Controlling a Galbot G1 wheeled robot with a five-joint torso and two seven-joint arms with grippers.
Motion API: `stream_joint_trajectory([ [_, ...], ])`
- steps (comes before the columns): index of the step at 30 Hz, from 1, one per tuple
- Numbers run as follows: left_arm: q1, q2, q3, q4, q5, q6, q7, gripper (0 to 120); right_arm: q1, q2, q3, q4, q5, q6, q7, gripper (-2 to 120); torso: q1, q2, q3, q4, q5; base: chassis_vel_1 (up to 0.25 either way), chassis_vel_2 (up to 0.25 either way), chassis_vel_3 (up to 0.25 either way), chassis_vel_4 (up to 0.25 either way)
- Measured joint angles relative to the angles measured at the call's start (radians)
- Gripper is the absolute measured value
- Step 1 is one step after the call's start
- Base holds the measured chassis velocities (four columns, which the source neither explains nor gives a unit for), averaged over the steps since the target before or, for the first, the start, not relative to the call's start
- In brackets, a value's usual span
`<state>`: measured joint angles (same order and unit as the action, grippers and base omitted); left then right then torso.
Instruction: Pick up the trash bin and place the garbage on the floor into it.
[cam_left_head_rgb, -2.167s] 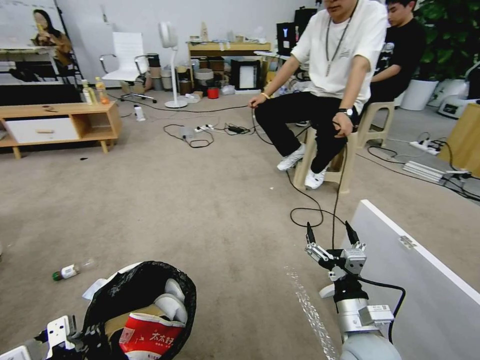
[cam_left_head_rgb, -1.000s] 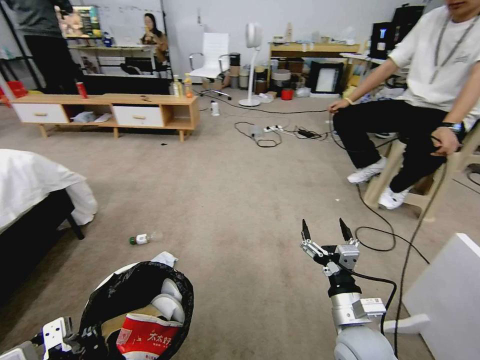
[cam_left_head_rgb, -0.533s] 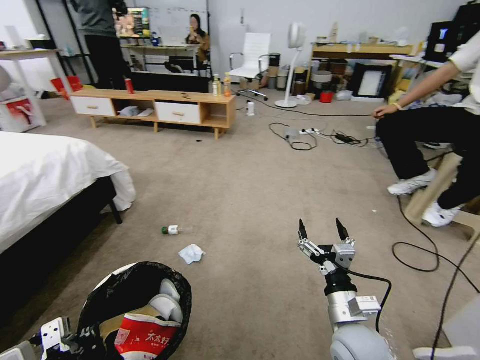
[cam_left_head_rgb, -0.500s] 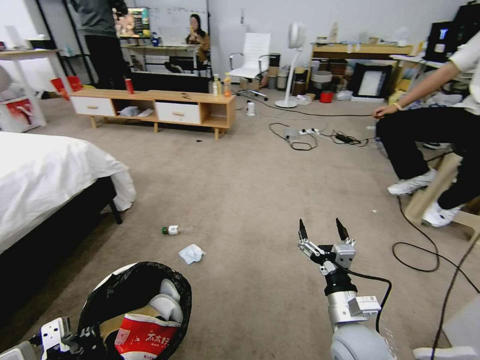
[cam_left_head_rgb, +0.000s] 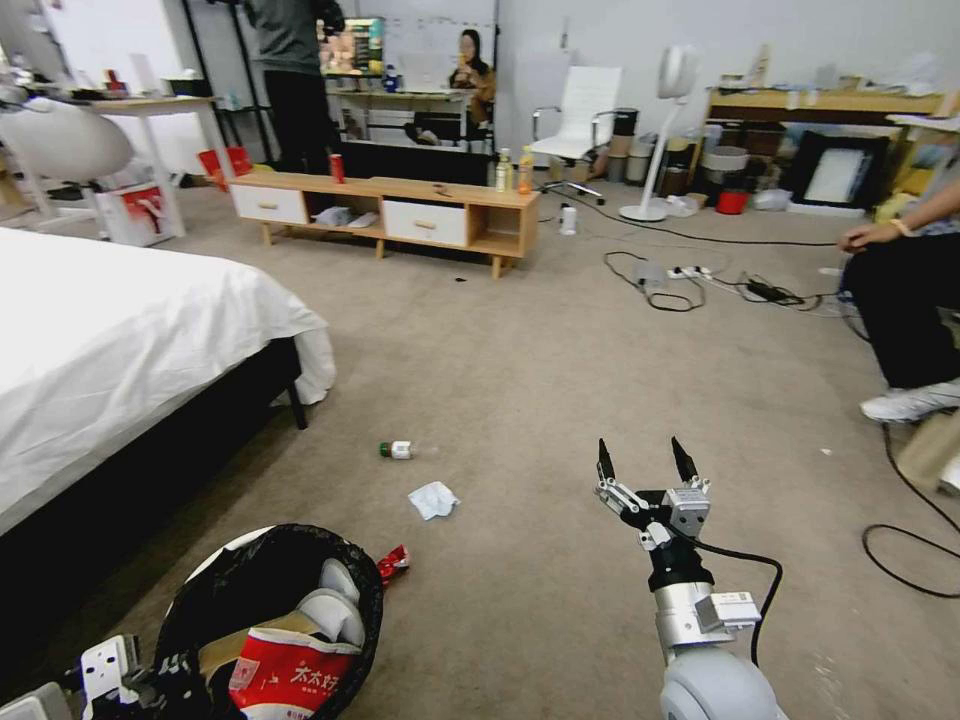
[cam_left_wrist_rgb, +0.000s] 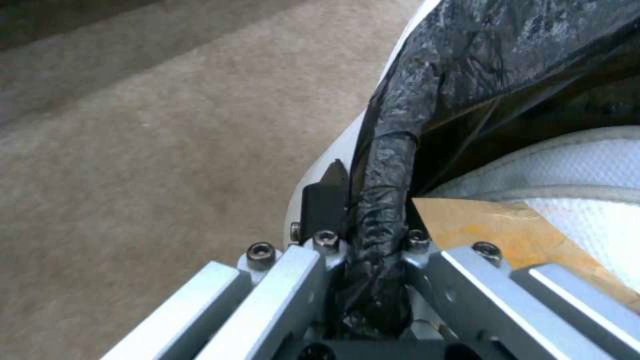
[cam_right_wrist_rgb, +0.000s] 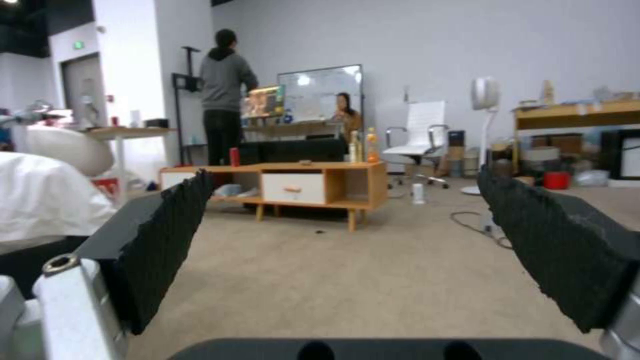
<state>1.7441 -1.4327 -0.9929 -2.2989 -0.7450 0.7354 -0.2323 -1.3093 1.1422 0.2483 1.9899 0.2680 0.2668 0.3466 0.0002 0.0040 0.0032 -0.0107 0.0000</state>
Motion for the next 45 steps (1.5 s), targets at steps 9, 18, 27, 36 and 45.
stream_joint_trajectory([
  [9, 0.003, 0.003, -0.002, 0.0, 0.003, 0.0, -0.001, 1, -0.007, 0.002, 0.0, -0.003, -0.007, 0.003, -0.003, 100, 0.0, 0.0, 0.0, 0.0, 0.0, 0.062, 0.063, 0.06, 0.062],
  [18, 0.0, 0.006, -0.005, 0.007, 0.025, 0.0, 0.003, 1, -0.012, 0.002, 0.007, -0.007, -0.011, 0.007, -0.004, 100, 0.0, 0.0, 0.0, -0.0002, -0.0001, 0.024, 0.025, 0.023, 0.025],
  [27, -0.001, 0.009, -0.007, 0.009, 0.024, 0.0, 0.004, 1, -0.013, 0.005, 0.014, -0.014, -0.01, 0.026, -0.018, 100, 0.0, 0.0, 0.0, 0.0, -0.0001, 0.0, 0.0, 0.0, 0.0],
  [36, -0.009, 0.009, -0.01, 0.016, 0.02, 0.0, 0.003, 1, -0.016, 0.002, 0.022, -0.02, -0.008, 0.038, -0.033, 100, 0.0, 0.0, 0.0, 0.0, 0.0, 0.0, 0.0, 0.0, 0.0],
  [45, -0.012, 0.012, -0.018, 0.017, 0.01, 0.0, -0.001, 1, -0.018, 0.001, 0.033, -0.036, -0.01, 0.06, -0.065, 100, 0.0, 0.0, 0.0, 0.0, 0.0, 0.0, 0.0, 0.0, 0.0],
])
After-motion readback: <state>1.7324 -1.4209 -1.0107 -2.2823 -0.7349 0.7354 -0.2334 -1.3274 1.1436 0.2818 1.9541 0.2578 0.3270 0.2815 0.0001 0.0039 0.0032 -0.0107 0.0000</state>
